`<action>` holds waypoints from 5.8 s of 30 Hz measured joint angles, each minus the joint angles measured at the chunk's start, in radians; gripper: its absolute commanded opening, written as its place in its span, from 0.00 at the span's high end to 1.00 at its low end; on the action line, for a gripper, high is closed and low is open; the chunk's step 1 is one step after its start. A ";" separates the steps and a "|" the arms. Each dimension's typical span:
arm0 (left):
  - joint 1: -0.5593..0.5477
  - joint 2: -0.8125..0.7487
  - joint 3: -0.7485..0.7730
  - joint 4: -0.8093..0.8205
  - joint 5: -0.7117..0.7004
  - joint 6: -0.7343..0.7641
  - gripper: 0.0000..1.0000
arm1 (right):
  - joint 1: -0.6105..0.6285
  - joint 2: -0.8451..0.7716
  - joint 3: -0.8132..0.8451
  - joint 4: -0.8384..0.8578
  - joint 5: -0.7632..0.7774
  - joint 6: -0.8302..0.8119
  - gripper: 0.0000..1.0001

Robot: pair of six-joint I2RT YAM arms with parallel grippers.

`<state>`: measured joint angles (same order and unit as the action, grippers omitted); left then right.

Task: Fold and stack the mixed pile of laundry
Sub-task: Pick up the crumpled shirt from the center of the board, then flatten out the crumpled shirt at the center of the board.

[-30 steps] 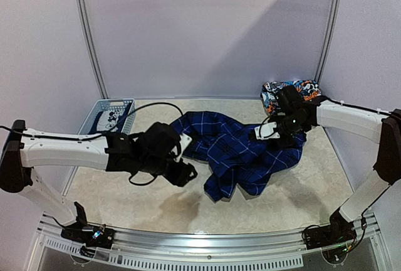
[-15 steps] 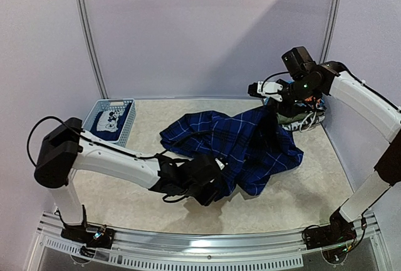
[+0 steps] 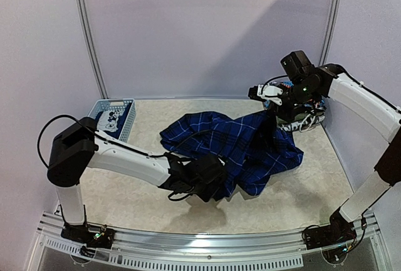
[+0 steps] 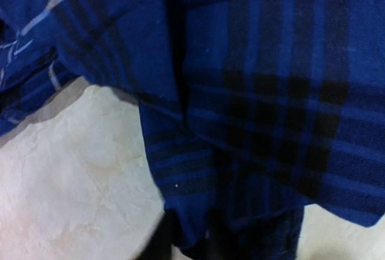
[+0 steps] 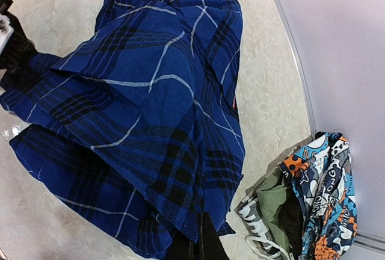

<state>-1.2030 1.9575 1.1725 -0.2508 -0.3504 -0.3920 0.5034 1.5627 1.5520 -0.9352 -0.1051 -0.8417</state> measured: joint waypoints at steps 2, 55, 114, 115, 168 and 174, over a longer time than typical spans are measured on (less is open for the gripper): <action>0.016 0.002 -0.001 0.004 0.033 -0.006 1.00 | 0.000 0.000 -0.002 0.000 -0.002 0.008 1.00; 0.607 0.040 0.615 -0.478 0.119 0.294 0.46 | -0.477 0.073 0.014 -0.103 -0.558 0.427 1.00; 0.564 0.244 0.502 -0.505 0.397 -0.094 0.62 | -0.478 0.081 -0.033 -0.065 -0.612 0.441 1.00; 0.564 0.244 0.503 -0.503 0.396 -0.094 0.65 | -0.477 0.081 -0.035 -0.065 -0.612 0.441 1.00; 0.440 -0.740 0.689 -0.551 -0.015 0.457 1.00 | -0.537 -0.220 0.467 0.067 -0.590 0.458 1.00; 0.307 -0.836 0.678 -0.555 -0.058 0.458 1.00 | -0.537 -0.339 0.462 0.024 -0.657 0.439 1.00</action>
<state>-0.8963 1.1213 1.8500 -0.8062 -0.4088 0.0662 -0.0338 1.2240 2.0140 -0.9108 -0.7624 -0.4023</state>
